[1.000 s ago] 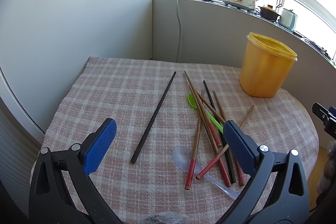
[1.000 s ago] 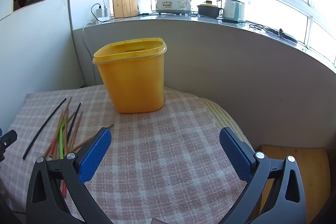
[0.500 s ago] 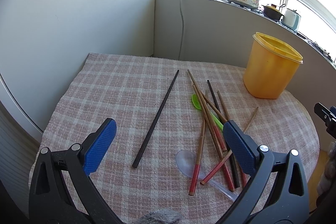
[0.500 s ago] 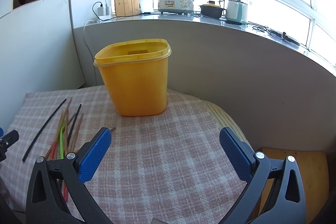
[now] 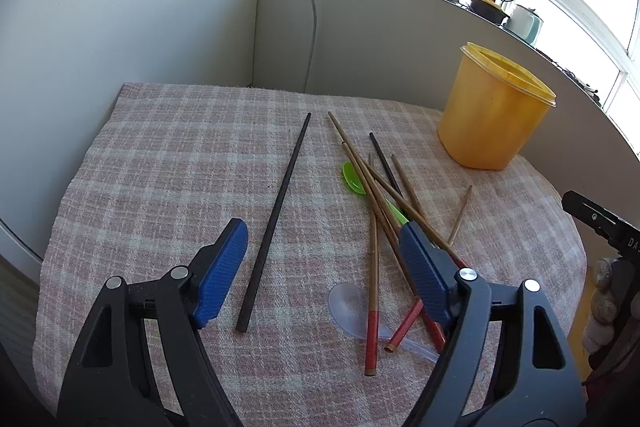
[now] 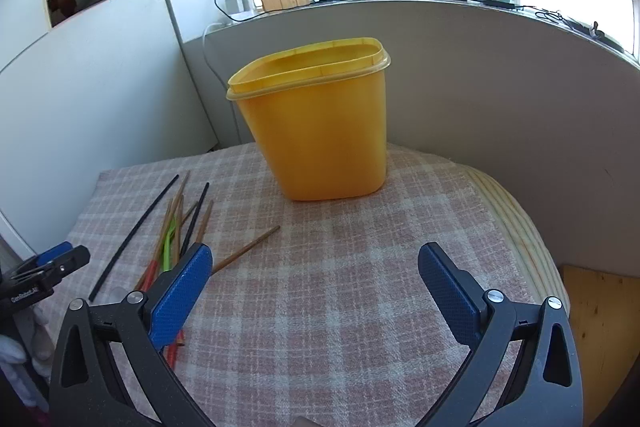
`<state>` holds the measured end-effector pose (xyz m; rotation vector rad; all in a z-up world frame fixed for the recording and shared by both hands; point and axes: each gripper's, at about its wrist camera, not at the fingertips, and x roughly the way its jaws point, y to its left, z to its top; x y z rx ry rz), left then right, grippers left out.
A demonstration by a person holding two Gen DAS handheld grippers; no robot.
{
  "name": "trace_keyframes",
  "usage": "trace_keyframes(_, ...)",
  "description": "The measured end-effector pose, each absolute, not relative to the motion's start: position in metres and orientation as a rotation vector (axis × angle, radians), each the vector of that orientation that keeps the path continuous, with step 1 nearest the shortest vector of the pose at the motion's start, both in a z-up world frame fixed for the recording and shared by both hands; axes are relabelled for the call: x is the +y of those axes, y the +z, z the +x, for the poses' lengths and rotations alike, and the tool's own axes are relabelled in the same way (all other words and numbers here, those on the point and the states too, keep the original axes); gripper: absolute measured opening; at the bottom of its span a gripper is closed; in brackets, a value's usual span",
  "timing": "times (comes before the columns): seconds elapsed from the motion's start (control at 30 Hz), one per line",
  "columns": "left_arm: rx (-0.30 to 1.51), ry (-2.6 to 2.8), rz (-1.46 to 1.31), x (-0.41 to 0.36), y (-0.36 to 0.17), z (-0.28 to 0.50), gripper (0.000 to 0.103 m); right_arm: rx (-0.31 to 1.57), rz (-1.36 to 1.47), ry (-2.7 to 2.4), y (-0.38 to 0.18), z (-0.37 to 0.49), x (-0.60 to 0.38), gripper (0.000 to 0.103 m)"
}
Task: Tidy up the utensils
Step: 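Move the left tool down to the black chopstick and close on it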
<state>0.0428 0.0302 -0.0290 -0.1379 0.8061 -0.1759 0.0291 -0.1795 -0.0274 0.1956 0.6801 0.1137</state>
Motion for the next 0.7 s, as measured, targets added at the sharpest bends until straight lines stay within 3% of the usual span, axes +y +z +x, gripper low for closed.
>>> trace_keyframes(0.17, 0.882, -0.247, -0.179, 0.034, -0.039, 0.063, 0.059, 0.764, 0.262, 0.267, -0.03, 0.044, -0.16, 0.089)
trace_keyframes(0.43, 0.966, -0.254, -0.136, 0.043, -0.05, 0.095, 0.049, 0.867, 0.2, 0.452, -0.027, 0.07, -0.117, 0.063)
trace_keyframes(0.57, 1.01, -0.268, -0.134, 0.047, -0.053, 0.111, 0.046, 0.897, 0.154, 0.516, -0.024, 0.086, -0.096, 0.058)
trace_keyframes(0.7, 1.05, -0.27, -0.129, 0.049, -0.057, 0.125, 0.043, 0.966, 0.151, 0.603, -0.024, 0.103, -0.079, 0.046)
